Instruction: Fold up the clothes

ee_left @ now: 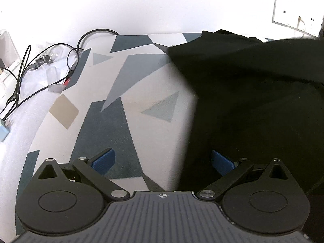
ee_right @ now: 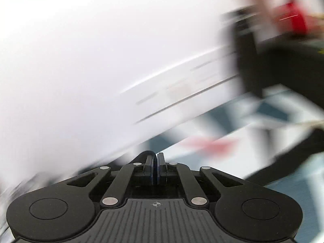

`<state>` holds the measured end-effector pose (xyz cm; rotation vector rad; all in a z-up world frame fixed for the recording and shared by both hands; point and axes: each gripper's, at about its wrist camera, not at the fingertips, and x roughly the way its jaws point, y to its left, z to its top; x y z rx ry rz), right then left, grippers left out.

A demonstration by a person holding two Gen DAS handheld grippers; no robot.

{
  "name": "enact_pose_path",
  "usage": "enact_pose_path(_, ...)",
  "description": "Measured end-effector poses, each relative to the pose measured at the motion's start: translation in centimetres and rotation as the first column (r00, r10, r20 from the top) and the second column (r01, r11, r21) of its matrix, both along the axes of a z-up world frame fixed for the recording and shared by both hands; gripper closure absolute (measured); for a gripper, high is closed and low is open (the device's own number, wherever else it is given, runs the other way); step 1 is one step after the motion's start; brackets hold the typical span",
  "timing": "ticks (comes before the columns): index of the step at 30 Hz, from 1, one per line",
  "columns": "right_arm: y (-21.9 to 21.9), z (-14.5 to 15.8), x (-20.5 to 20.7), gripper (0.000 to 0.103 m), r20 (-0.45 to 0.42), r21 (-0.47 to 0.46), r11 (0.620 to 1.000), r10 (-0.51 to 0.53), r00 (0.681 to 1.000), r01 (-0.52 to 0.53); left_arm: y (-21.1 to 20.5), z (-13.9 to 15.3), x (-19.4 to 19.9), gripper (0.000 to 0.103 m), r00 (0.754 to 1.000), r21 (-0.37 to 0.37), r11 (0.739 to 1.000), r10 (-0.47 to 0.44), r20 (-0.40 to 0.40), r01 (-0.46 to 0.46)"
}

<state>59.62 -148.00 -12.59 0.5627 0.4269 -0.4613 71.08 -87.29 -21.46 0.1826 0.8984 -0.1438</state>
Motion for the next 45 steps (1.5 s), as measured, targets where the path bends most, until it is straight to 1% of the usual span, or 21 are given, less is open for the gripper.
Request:
enact_pose_path(1, -1.0, -0.2, -0.6, 0.071, -0.021, 0.01, 0.998, -0.056, 0.998, 0.056, -0.1, 0.0, 0.1, 0.0, 1.0, 0.0, 1.0, 0.0, 0.001, 0.0)
enact_pose_path(2, -1.6, -0.7, -0.9, 0.056, -0.045, 0.046, 0.997, -0.066, 0.997, 0.068, -0.1, 0.0, 0.1, 0.0, 1.0, 0.001, 1.0, -0.001, 0.002, 0.001)
enact_pose_path(4, -2.2, -1.5, -1.4, 0.057, -0.086, 0.093, 0.993, -0.064, 0.994, 0.072, -0.8, 0.0, 0.2, 0.0, 1.0, 0.028, 0.999, -0.021, 0.02, 0.02)
enact_pose_path(7, -0.3, -2.0, -1.1, 0.057, -0.111, 0.068, 0.997, 0.037, 0.993, -0.03, -2.0, -0.1, 0.3, 0.0, 0.997, 0.081, 0.995, -0.062, 0.053, 0.057)
enact_pose_path(9, 1.7, -2.0, 0.3, 0.057, -0.096, 0.069, 0.985, 0.163, 0.982, -0.157, -2.7, -0.1, 0.3, 0.0, 0.993, 0.11, 0.991, -0.089, 0.072, 0.081)
enact_pose_path(11, 4.3, -1.8, 2.4, 0.058, -0.096, 0.049, 0.944, 0.33, 0.939, -0.327, -3.2, -0.1, 0.4, 0.0, 0.99, 0.13, 0.987, -0.111, 0.085, 0.099)
enact_pose_path(13, 7.5, -1.5, 4.7, 0.058, -0.107, 0.019, 0.866, 0.499, 0.86, -0.5, -3.8, -0.1, 0.2, 0.0, 0.984, 0.15, 0.981, -0.142, 0.105, 0.126)
enact_pose_path(16, 13.5, -1.3, 8.7, 0.059, -0.146, -0.052, 0.685, 0.715, 0.684, -0.727, -4.9, -0.1, -0.3, 0.005, 0.966, 0.188, 0.965, -0.212, 0.149, 0.182)
enact_pose_path(18, 17.3, -1.3, 11.3, 0.059, -0.197, -0.098, 0.551, 0.805, 0.559, -0.828, -5.7, -0.1, -0.8, 0.018, 0.948, 0.214, 0.951, -0.262, 0.179, 0.222)
enact_pose_path(20, 20.5, -1.3, 13.6, 0.063, -0.251, -0.115, 0.442, 0.853, 0.457, -0.889, -6.4, -0.3, -1.3, 0.031, 0.929, 0.228, 0.935, -0.316, 0.193, 0.271)
enact_pose_path(24, 24.6, -2.1, 17.1, 0.081, -0.331, -0.069, 0.281, 0.899, 0.288, -0.957, -7.3, -0.8, -1.3, 0.06, 0.904, 0.229, 0.912, -0.384, 0.187, 0.34)
enact_pose_path(25, 25.5, -2.2, 17.6, 0.087, -0.361, -0.058, 0.246, 0.898, 0.251, -0.967, -7.3, -0.8, -1.2, 0.062, 0.901, 0.22, 0.911, -0.391, 0.189, 0.349)
enact_pose_path(27, 26.5, -2.6, 18.3, 0.094, -0.437, -0.043, 0.206, 0.876, 0.204, -0.978, -7.4, -0.9, -1.0, 0.086, 0.896, 0.203, 0.909, -0.402, 0.188, 0.365)
enact_pose_path(28, 26.5, -2.6, 18.7, 0.1, -0.449, -0.033, 0.204, 0.872, 0.197, -0.979, -7.3, -0.9, -0.8, 0.09, 0.896, 0.188, 0.909, -0.404, 0.184, 0.371)
enact_pose_path(31, 25.5, -1.7, 19.7, 0.102, -0.405, 0.0, 0.233, 0.889, 0.213, -0.973, -6.1, -0.2, -0.9, 0.096, 0.907, 0.12, 0.936, -0.352, 0.231, 0.332)
enact_pose_path(32, 24.5, -1.3, 20.2, 0.102, -0.348, 0.02, 0.261, 0.907, 0.238, -0.965, -5.7, 0.1, -0.9, 0.096, 0.911, 0.094, 0.945, -0.327, 0.25, 0.314)
enact_pose_path(36, 17.9, 0.3, 22.3, 0.103, 0.025, 0.166, 0.433, 0.897, 0.442, -0.886, -2.7, 1.1, -0.8, 0.097, 0.953, -0.055, 0.986, -0.14, 0.268, 0.16)
enact_pose_path(37, 16.8, 0.0, 22.7, 0.103, 0.032, 0.195, 0.469, 0.875, 0.483, -0.861, -2.3, 0.8, -0.6, 0.097, 0.96, -0.066, 0.987, -0.124, 0.251, 0.144)
enact_pose_path(39, 15.7, -1.2, 23.5, 0.102, -0.035, 0.231, 0.52, 0.849, 0.527, -0.822, -1.5, 0.3, -0.1, 0.097, 0.972, -0.087, 0.99, -0.092, 0.214, 0.113)
enact_pose_path(42, 15.8, -3.3, 23.7, 0.096, -0.166, 0.265, 0.564, 0.826, 0.539, -0.782, -1.9, 0.0, -0.1, 0.093, 0.976, -0.056, 0.991, -0.109, 0.188, 0.122)
enact_pose_path(45, 15.8, -3.6, 23.6, 0.082, -0.139, 0.276, 0.556, 0.83, 0.54, -0.784, -3.0, -0.1, -0.5, 0.085, 0.962, 0.012, 0.987, -0.159, 0.22, 0.161)
